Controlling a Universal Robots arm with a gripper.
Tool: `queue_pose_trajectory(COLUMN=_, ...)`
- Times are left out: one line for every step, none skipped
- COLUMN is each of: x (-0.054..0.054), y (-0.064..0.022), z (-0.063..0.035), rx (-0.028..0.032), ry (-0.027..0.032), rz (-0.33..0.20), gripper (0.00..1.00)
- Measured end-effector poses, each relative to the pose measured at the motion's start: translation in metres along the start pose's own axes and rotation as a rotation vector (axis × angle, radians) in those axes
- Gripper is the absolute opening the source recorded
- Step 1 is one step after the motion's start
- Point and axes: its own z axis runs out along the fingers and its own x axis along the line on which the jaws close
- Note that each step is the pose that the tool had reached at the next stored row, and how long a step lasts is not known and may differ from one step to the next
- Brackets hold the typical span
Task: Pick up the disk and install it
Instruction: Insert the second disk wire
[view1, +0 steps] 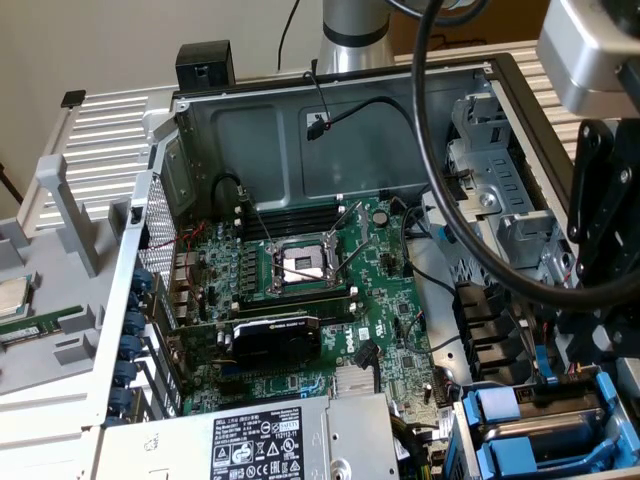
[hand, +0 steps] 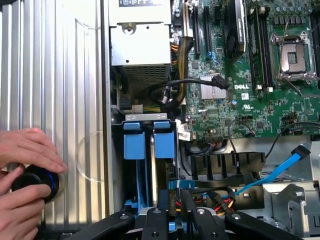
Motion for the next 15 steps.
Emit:
queue_pose_trajectory(x=0.0000, y=0.0000, z=-0.0002, rx=0.0000, ry=0.0003, rz=-0.002, gripper=0.25)
queue_pose_trajectory(x=-0.0001, y=0.0001, z=-0.0007, rx=0.0000, ry=0.0005, rz=-0.004, gripper=0.25)
queue_pose_trajectory(x=-0.0001, y=0.0001, z=-0.0013, rx=0.0000, ry=0.0005, rz=-0.004, gripper=0.25)
queue_pose_trajectory(x=-0.0001, y=0.0002, z=-0.0019, rx=0.0001, ry=0.0004, rz=-0.005, gripper=0.25)
queue_pose_trajectory(x=-0.0001, y=0.0003, z=-0.0028, rx=0.0002, ry=0.0004, rz=-0.005, gripper=0.25)
queue_pose_trajectory(x=-0.0001, y=0.0005, z=-0.0037, rx=0.0004, ry=0.0004, rz=-0.005, gripper=0.25)
queue_pose_trajectory(x=-0.0001, y=0.0007, z=-0.0044, rx=0.0011, ry=0.0004, rz=-0.005, gripper=0.25)
queue_pose_trajectory(x=-0.0001, y=0.0010, z=-0.0051, rx=0.0019, ry=0.0005, rz=-0.005, gripper=0.25)
queue_pose_trajectory(x=-0.0001, y=0.0012, z=-0.0057, rx=0.0025, ry=0.0004, rz=-0.005, gripper=0.25)
queue_pose_trajectory(x=-0.0002, y=0.0013, z=-0.0063, rx=0.0029, ry=0.0002, rz=-0.005, gripper=0.25)
queue_pose_trajectory(x=-0.0002, y=0.0014, z=-0.0069, rx=0.0033, ry=0.0002, rz=-0.005, gripper=0.25)
queue_pose_trajectory(x=-0.0002, y=0.0014, z=-0.0077, rx=0.0035, ry=0.0003, rz=-0.005, gripper=0.25)
queue_pose_trajectory(x=-0.0002, y=0.0015, z=-0.0082, rx=0.0036, ry=0.0003, rz=-0.005, gripper=0.25)
queue_pose_trajectory(x=-0.0002, y=0.0016, z=-0.0083, rx=0.0036, ry=0.0003, rz=-0.005, gripper=0.25)
queue_pose_trajectory(x=-0.0002, y=0.0016, z=-0.0083, rx=0.0036, ry=0.0002, rz=-0.005, gripper=0.25)
